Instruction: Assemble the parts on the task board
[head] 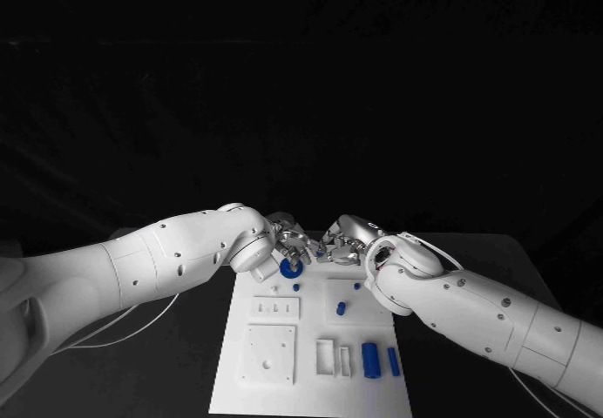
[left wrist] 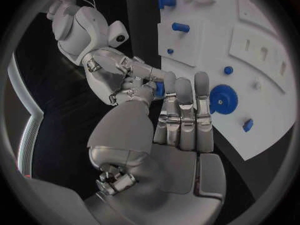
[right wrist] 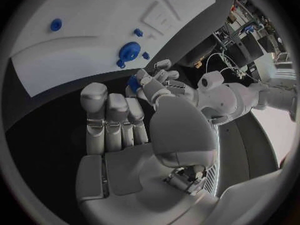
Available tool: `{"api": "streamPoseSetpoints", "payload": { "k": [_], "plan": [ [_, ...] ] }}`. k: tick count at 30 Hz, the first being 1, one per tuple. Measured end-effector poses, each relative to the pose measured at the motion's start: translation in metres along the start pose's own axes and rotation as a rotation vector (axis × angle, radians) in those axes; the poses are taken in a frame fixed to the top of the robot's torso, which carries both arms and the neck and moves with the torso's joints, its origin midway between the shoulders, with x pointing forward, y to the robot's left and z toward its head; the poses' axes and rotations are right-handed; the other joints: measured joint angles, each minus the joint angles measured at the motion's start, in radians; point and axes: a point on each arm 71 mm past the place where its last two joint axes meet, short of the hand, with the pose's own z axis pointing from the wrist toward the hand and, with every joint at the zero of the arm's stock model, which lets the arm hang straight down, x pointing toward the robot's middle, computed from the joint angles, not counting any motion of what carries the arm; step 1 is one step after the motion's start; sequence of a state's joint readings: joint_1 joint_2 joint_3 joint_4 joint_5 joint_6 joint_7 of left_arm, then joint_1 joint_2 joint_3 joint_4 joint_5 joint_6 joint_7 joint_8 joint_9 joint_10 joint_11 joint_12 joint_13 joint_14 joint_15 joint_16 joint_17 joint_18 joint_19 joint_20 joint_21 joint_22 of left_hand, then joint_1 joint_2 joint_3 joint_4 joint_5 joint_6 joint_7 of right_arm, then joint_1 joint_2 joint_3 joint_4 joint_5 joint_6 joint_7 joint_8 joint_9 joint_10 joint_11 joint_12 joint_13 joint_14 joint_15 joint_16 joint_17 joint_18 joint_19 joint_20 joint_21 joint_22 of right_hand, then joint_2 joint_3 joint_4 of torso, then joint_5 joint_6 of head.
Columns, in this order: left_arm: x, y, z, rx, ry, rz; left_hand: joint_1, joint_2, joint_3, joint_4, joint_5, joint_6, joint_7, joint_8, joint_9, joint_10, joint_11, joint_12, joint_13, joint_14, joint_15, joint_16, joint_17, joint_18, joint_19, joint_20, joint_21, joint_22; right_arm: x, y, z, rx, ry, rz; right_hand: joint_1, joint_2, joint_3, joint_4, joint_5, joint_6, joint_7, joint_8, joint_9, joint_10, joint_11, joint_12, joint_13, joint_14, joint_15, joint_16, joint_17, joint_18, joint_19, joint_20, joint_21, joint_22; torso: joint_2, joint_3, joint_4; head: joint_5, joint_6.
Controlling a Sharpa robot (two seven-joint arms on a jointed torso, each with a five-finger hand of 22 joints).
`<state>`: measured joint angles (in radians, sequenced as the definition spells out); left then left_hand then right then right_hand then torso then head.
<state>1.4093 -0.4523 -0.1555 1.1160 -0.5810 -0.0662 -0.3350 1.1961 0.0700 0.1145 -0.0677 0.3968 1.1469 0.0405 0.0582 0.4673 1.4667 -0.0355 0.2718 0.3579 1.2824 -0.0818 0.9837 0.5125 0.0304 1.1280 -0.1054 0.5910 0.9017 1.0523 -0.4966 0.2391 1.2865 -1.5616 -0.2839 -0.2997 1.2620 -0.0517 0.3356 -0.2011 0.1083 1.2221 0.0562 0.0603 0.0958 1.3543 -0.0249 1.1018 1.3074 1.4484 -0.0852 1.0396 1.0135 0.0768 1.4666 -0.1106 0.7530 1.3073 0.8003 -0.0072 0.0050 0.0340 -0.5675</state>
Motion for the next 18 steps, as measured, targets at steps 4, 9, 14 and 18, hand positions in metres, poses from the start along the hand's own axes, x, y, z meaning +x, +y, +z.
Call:
{"api": "streamPoseSetpoints", "payload": {
  "k": [4, 9, 14, 18],
  "plan": [
    [0.0009, -0.0004, 0.0008, 0.000, 0.001, 0.000, -0.008, 0.008, 0.012, -0.015, 0.040, 0.000, 0.000, 0.004, 0.002, 0.000, 0.000, -0.002, -0.004, 0.000, 0.000, 0.000, 0.001, 0.000, 0.000, 0.000, -0.003, 0.016, 0.0002, -0.0003, -0.0004, 0.003, 0.001, -0.002, 0.000, 0.000, 0.000, 0.000, 0.000, 0.000, 0.000, -0.001, 0.000, 0.000, 0.000, 0.000, 0.000, 0.000, 0.000, 0.000, 0.000, 0.000, 0.000, 0.000, 0.000, 0.000, 0.000, 0.0000, 0.0000, 0.000, -0.001],
    [0.0018, -0.0003, 0.0015, 0.000, 0.004, -0.001, -0.019, 0.019, 0.056, -0.029, 0.013, -0.006, 0.006, 0.005, 0.002, 0.000, 0.000, -0.007, -0.011, 0.000, 0.000, 0.000, 0.003, 0.000, 0.000, 0.000, -0.003, 0.045, 0.0005, -0.0006, -0.0008, 0.006, 0.002, -0.003, 0.000, 0.000, 0.000, 0.000, 0.000, 0.001, -0.001, -0.004, 0.000, 0.000, 0.000, 0.000, 0.000, 0.000, 0.000, 0.000, 0.000, 0.000, 0.000, 0.000, 0.000, 0.000, 0.000, 0.0001, 0.0002, -0.001, -0.002],
    [0.0026, 0.0000, 0.0019, 0.000, 0.007, -0.001, -0.057, -0.002, 0.203, -0.024, -0.030, -0.011, 0.011, 0.004, 0.002, 0.000, 0.000, -0.003, -0.012, 0.000, 0.000, 0.007, 0.005, 0.000, 0.000, 0.000, 0.005, 0.088, 0.0008, -0.0004, -0.0010, 0.008, 0.002, -0.003, -0.001, -0.001, 0.000, 0.000, -0.001, 0.001, -0.001, -0.003, 0.000, 0.000, 0.000, 0.000, 0.000, 0.000, 0.000, 0.000, 0.000, 0.000, 0.000, 0.000, 0.000, 0.000, 0.000, 0.0003, 0.0012, -0.002, -0.003],
    [0.0022, 0.0009, 0.0019, -0.002, 0.006, -0.001, -0.073, -0.018, 0.239, -0.045, -0.030, -0.007, 0.015, 0.004, 0.003, 0.000, -0.004, 0.013, -0.009, 0.005, -0.005, 0.014, 0.010, 0.000, 0.000, 0.000, 0.005, 0.107, 0.0009, -0.0003, -0.0008, 0.009, 0.002, -0.003, -0.009, -0.009, -0.001, 0.007, 0.004, 0.001, -0.001, 0.001, 0.000, 0.000, 0.000, -0.005, 0.000, 0.000, 0.000, 0.000, -0.004, 0.000, 0.000, 0.000, 0.000, 0.000, 0.000, 0.0002, 0.0019, -0.003, -0.003]
  ]
}}
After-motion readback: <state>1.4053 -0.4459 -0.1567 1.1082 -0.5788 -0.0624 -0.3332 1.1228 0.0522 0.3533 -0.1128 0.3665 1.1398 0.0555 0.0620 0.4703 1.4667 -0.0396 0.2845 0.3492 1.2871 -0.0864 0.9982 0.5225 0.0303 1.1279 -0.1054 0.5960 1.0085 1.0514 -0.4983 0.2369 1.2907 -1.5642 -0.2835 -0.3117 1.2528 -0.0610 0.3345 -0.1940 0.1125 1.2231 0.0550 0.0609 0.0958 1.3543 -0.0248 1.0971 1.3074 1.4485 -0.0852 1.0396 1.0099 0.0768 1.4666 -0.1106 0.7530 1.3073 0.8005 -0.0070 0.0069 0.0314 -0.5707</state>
